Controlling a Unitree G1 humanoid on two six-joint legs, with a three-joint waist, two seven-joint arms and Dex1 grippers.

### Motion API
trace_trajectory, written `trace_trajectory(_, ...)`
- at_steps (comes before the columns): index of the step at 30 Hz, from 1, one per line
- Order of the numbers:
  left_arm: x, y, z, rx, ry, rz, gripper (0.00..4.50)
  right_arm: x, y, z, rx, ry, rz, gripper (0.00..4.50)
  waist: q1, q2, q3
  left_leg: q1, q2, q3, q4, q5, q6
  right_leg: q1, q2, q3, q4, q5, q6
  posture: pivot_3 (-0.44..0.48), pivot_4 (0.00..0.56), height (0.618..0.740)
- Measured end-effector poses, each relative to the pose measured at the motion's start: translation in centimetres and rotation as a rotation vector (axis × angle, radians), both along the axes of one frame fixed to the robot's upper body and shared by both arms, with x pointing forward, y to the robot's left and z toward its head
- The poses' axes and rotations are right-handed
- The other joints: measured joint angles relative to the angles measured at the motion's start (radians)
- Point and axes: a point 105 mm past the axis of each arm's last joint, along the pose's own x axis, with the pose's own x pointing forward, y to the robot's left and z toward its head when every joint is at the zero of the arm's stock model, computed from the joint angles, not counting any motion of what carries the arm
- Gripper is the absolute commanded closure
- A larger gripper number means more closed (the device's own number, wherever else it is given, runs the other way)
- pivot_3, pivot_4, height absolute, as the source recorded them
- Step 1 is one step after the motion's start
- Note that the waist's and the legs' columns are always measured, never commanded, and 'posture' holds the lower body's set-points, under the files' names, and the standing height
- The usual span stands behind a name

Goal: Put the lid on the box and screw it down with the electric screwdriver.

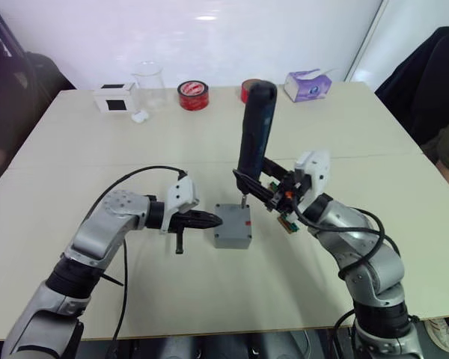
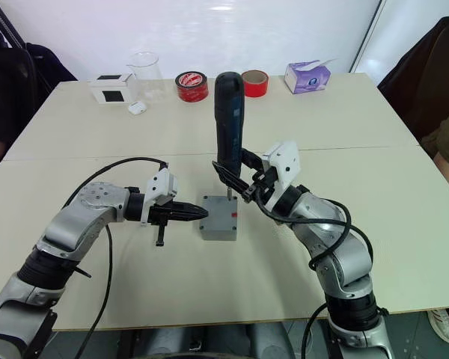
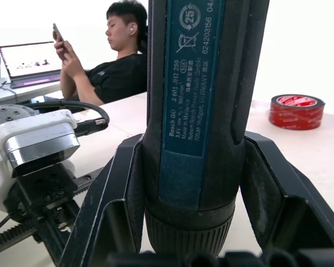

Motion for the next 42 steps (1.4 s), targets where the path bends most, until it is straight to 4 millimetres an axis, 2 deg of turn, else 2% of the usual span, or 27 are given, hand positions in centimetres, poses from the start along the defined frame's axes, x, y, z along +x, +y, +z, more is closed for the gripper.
trace_trajectory(15,-0.1,-0.4,-0.1,-0.006,0.002,0.000,4.50,0.7,-0.7,-0.9,-0.022,-0.009,-0.043,2.67,0.000,0.000,0.000,0.001,0.000,0.000,0.000,0.000,0.000,0.001,0.000,0.000,0.000,0.000,0.000,0.000,0.150,0.740)
trace_trajectory(29,0.1,-0.5,-0.2,-0.004,-0.006,0.010,4.50,0.4,-0.3,-1.1,-0.032,-0.007,-0.026,2.67,0.000,0.000,0.000,0.002,0.000,0.000,0.000,0.000,0.000,0.003,0.000,0.000,0.000,0.000,0.000,0.000,0.150,0.740)
trace_trajectory(42,0.8,-0.9,-0.4,0.013,-0.049,0.026,4.50,0.1,0.0,-1.6,-0.073,0.016,-0.016,2.67,-0.001,-0.002,-0.003,0.010,0.000,0.000,-0.001,0.000,0.000,0.010,0.001,0.000,0.000,0.000,0.000,0.000,0.150,0.740)
